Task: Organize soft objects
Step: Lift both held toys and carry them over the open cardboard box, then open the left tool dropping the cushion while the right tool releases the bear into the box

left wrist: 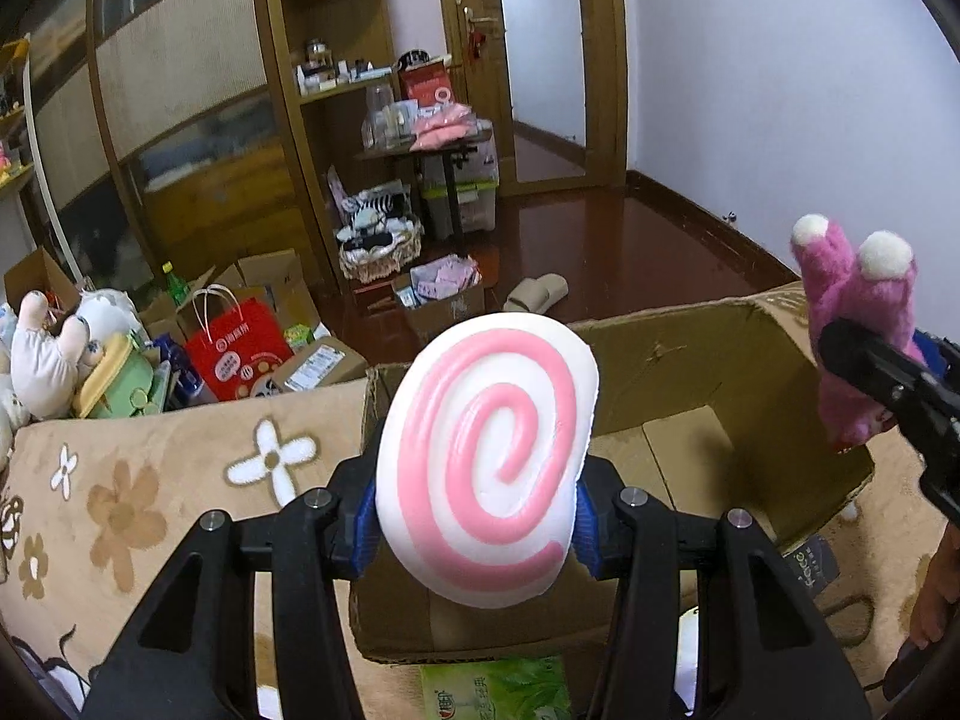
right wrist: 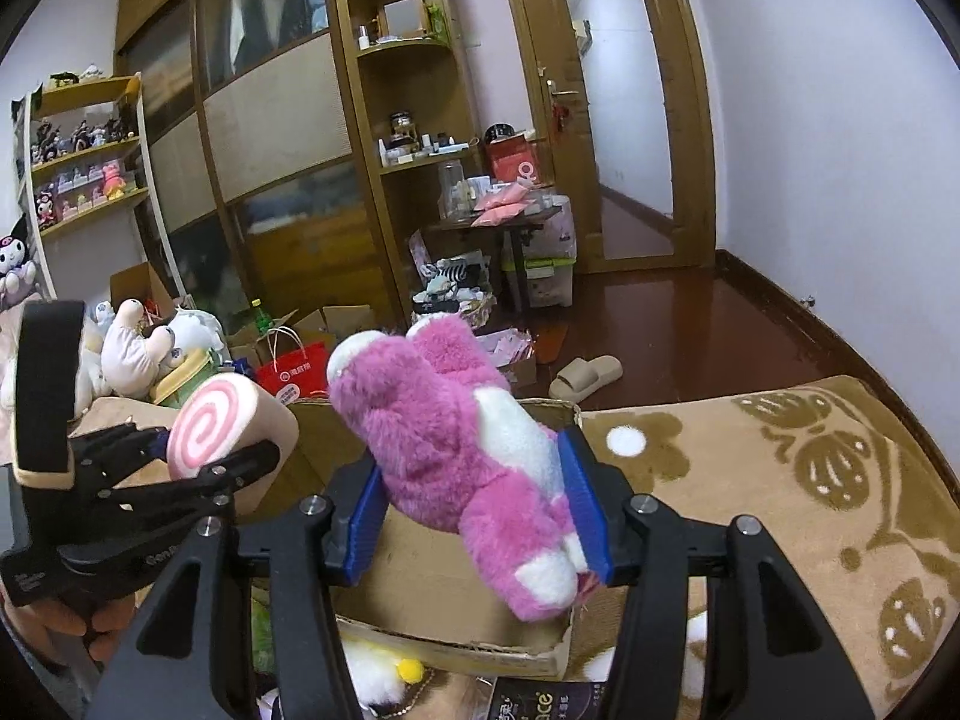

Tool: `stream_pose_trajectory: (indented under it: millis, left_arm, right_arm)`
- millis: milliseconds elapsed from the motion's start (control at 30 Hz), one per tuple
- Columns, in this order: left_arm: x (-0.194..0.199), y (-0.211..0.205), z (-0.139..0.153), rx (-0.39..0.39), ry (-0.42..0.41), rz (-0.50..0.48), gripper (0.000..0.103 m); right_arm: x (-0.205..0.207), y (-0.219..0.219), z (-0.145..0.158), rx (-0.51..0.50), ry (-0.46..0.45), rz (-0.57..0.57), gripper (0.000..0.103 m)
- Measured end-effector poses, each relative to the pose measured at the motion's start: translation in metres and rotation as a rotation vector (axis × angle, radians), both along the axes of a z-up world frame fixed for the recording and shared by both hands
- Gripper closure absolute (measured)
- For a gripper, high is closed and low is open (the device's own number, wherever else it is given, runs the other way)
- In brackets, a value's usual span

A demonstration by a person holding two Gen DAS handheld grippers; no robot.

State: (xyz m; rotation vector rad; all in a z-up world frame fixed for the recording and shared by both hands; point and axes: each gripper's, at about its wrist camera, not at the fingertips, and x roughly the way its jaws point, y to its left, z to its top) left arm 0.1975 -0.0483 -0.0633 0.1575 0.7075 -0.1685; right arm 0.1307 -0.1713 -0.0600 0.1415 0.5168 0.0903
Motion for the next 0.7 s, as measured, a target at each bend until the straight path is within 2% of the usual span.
stream_pose_trajectory:
  millis: [400, 700]
  left_arm:
    - [0.006, 0.004, -0.008, -0.010, 0.029, 0.010, 0.052]
    - [0.007, 0.006, -0.014, -0.003, 0.055, 0.018, 0.049]
  right_arm:
    - [-0.005, 0.010, 0.009, 0.014, -0.042, 0.032, 0.046]
    - [0.003, 0.016, -0.007, 0.035, 0.014, 0.066, 0.046]
